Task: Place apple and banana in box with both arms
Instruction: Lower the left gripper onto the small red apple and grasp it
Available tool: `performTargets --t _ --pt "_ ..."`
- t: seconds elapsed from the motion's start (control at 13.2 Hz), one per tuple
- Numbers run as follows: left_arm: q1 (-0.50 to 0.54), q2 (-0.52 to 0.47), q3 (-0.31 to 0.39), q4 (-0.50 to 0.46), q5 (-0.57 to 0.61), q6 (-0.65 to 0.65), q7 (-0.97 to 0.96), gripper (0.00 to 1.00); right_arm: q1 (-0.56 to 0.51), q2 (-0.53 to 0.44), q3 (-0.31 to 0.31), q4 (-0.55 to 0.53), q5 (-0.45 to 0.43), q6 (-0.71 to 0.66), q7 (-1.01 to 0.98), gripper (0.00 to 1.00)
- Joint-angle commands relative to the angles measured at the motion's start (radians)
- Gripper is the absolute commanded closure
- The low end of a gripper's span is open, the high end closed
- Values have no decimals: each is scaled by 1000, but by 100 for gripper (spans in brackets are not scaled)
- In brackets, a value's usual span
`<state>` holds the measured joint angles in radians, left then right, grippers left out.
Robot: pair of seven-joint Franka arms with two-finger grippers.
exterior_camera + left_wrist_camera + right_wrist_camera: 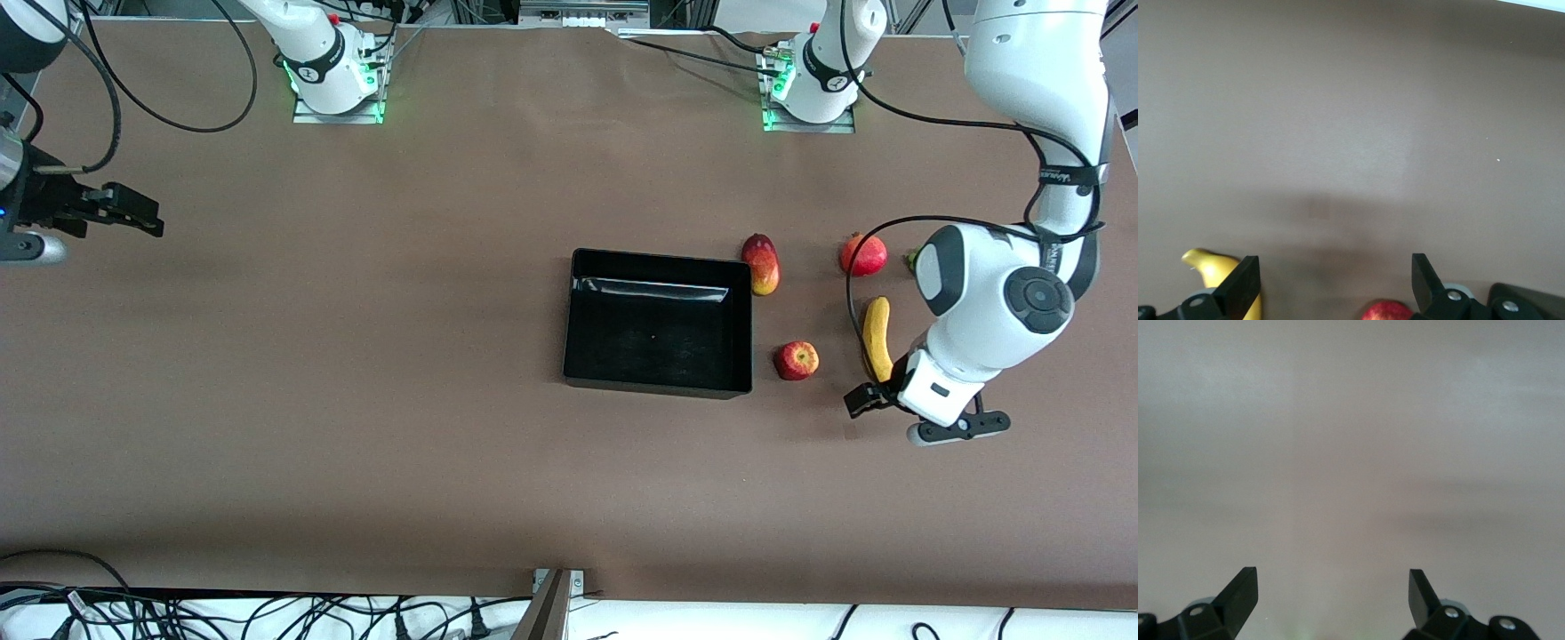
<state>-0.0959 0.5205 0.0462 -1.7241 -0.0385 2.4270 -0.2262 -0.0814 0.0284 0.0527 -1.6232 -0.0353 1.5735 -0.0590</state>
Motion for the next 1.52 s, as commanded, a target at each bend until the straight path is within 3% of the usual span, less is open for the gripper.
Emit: performTargets --t 0.0,0.53,0.68,1.44 --pt "-18 -39 6 -133 -4 137 -30 0 -31 -74 29 -28 -8 -4 -15 0" --pt "-130 -56 8 -264 -3 153 -183 0 -37 -22 16 45 15 -69 -15 0" --pt "-136 -62 8 -272 -3 153 -185 0 -34 -33 -14 83 26 -72 -19 0" --pt "-133 0 8 -307 -3 237 -185 0 -12 -2 -1 106 31 -125 -5 0"
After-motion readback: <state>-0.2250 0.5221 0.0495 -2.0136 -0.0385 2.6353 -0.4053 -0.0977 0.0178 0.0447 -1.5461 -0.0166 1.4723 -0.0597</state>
